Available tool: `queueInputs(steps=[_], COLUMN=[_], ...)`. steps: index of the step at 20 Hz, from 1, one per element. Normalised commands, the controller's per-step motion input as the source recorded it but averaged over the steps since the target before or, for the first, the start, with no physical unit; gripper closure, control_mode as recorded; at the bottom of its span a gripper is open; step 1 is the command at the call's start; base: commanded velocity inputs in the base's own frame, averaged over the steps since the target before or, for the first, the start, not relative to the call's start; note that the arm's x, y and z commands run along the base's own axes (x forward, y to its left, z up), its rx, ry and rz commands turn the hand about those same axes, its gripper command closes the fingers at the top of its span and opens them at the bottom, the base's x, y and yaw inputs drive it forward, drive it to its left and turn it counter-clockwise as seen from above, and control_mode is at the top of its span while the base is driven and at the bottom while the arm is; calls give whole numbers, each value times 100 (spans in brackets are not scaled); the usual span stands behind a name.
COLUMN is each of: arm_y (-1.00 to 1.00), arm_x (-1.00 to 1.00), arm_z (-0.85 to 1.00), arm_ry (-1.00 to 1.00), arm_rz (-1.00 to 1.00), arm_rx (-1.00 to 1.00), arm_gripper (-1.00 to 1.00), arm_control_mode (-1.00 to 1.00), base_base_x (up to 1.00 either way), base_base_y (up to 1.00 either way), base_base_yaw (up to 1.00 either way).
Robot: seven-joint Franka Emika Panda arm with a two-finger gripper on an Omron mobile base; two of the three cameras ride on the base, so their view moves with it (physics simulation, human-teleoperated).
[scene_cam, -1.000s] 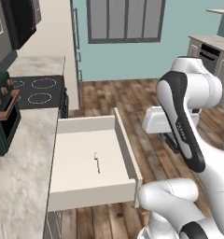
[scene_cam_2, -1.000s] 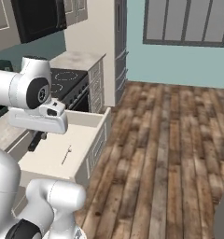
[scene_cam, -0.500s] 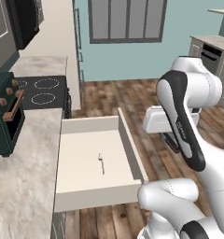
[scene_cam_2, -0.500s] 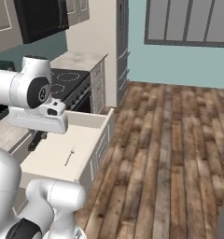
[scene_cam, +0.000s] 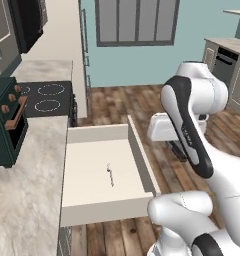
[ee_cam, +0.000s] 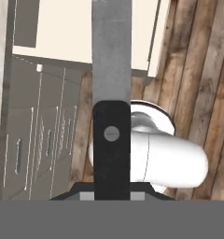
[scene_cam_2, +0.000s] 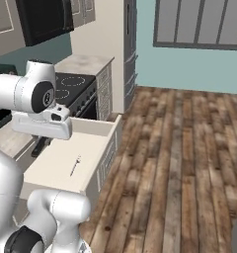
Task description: Pick up the metallic utensils from the counter and place them in the open drawer. Make sure not to pick up any wooden utensils.
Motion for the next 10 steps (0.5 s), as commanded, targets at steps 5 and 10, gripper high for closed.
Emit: queueInputs(steps=[5, 10], arm_y=[65, 55], arm_x=[100, 99], arm_z=[-57, -67], arm_ry=[6, 2], arm_rz=[0, 0], arm_rx=[0, 0], arm_gripper=[100, 100], arm_control_mode=[-100, -100], base_base_x=[0, 0], base_base_y=[0, 0], base_base_yaw=[0, 0])
